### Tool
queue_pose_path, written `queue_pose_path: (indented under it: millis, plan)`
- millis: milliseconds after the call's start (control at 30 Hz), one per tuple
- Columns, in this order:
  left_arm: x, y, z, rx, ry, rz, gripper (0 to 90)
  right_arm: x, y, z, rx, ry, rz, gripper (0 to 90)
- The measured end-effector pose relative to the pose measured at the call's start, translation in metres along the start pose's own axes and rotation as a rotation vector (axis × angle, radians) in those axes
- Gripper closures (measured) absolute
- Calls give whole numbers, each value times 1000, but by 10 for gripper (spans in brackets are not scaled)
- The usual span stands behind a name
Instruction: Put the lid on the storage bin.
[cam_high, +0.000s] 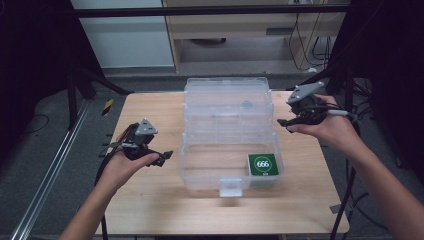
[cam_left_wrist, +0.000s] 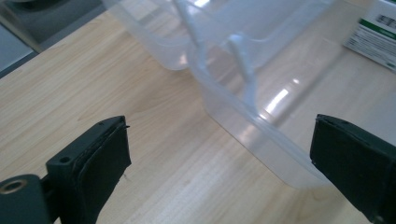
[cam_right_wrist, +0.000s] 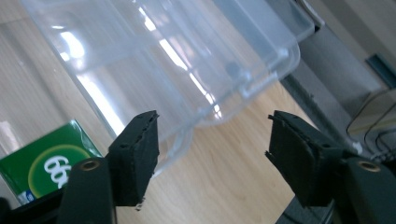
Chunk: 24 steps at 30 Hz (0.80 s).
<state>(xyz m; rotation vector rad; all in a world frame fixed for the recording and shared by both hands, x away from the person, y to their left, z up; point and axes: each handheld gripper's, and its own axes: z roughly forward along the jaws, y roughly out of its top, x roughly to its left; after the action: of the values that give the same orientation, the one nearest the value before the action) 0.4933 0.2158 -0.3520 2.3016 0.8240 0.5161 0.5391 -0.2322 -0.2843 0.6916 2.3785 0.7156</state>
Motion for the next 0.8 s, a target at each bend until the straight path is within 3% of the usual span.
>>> queue_pose_path:
  millis: [67,100,133,167,200,233,267,300,400,500,567,633,800]
  plan:
    - [-11,4,-3,24,-9,43,42,1,10,0,-13,9,-35,381]
    - [-11,4,-3,24,-9,43,37,1,10,0,-13,9,-35,381]
    - [-23,9,-4,34,-36,98,37,2,20,2,-20,31,-64,431]
    - [-23,9,-4,34,-36,98,38,2,20,2,-20,31,-64,431]
    - [-31,14,-2,32,-76,112,42,3,28,6,-16,47,-94,463]
    - [-31,14,-2,32,-76,112,49,3,28,6,-16,47,-94,463]
    - [-36,21,2,48,-108,136,71,4,36,11,2,54,-139,497]
    - [-36,21,2,48,-108,136,93,4,36,11,2,54,-139,497]
    - [-43,32,14,69,-132,201,109,5,46,20,61,57,-219,558]
    - [-44,34,18,84,-149,218,151,6,50,22,69,66,-247,604]
    - [-48,38,18,93,-196,225,191,9,56,27,95,68,-286,663]
    - [-51,42,16,93,-209,249,213,10,61,31,129,47,-321,697]
    - [-56,51,20,114,-237,302,225,12,70,48,180,58,-376,653]
